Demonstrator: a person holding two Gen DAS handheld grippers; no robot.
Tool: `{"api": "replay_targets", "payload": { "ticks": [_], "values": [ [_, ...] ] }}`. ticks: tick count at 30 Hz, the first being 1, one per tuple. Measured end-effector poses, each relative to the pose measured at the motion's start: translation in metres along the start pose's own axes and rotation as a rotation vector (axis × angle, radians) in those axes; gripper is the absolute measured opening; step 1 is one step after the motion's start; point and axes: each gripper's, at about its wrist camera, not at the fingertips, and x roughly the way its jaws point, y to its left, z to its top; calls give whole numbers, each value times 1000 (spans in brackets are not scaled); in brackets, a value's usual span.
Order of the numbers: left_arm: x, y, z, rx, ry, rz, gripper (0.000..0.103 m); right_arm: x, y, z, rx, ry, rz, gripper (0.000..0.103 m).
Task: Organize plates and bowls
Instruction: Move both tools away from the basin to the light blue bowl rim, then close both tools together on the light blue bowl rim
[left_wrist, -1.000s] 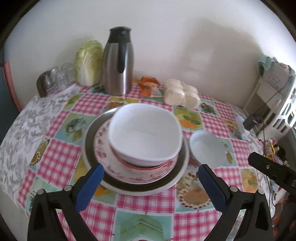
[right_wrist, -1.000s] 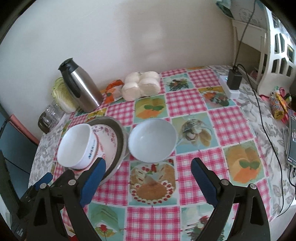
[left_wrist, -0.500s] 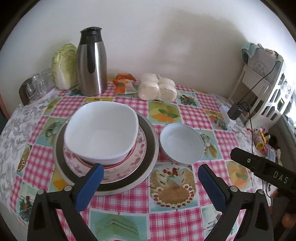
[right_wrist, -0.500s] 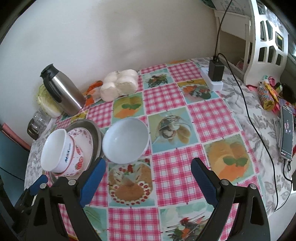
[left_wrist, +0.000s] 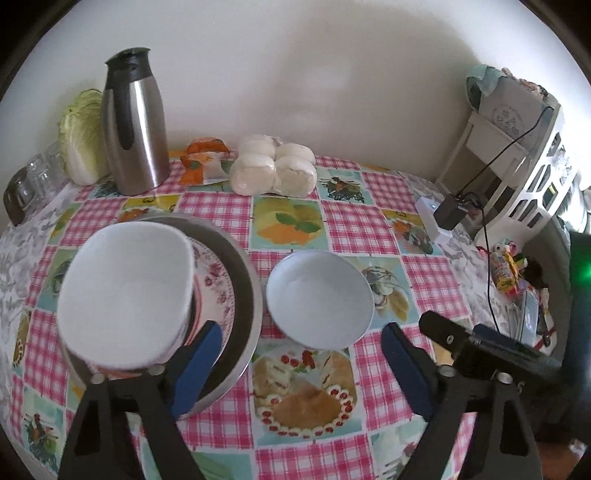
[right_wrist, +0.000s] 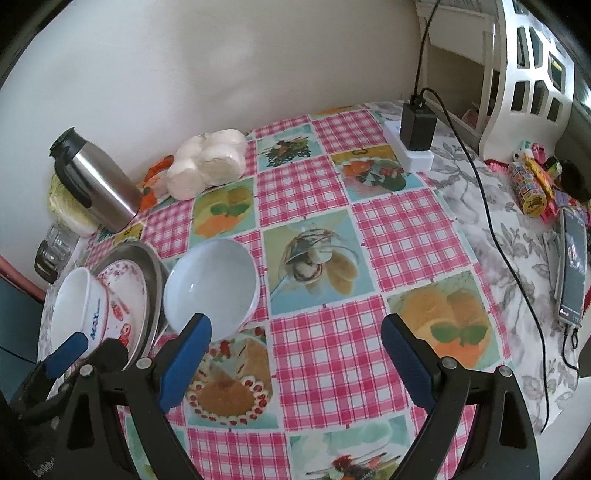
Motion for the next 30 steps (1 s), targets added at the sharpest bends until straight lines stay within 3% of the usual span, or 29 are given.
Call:
{"api": "replay_targets", "payload": {
  "ticks": [12,20,24,27,30],
  "values": [
    [36,-12,30,24,28,23,77,36,-8,10,51,57,-2,93],
    [67,-15,42,54,68,57,65,64,7,13,28,109,15,90],
    [80,-13,44,56,95,63,60,79,9,14,34,138,0,67],
    [87,-12,46,54,101,54,60,85,13,15,40,147,7,61],
    [92,-9,47,52,104,49,60,92,19,17,40,156,9,49]
  ]
}}
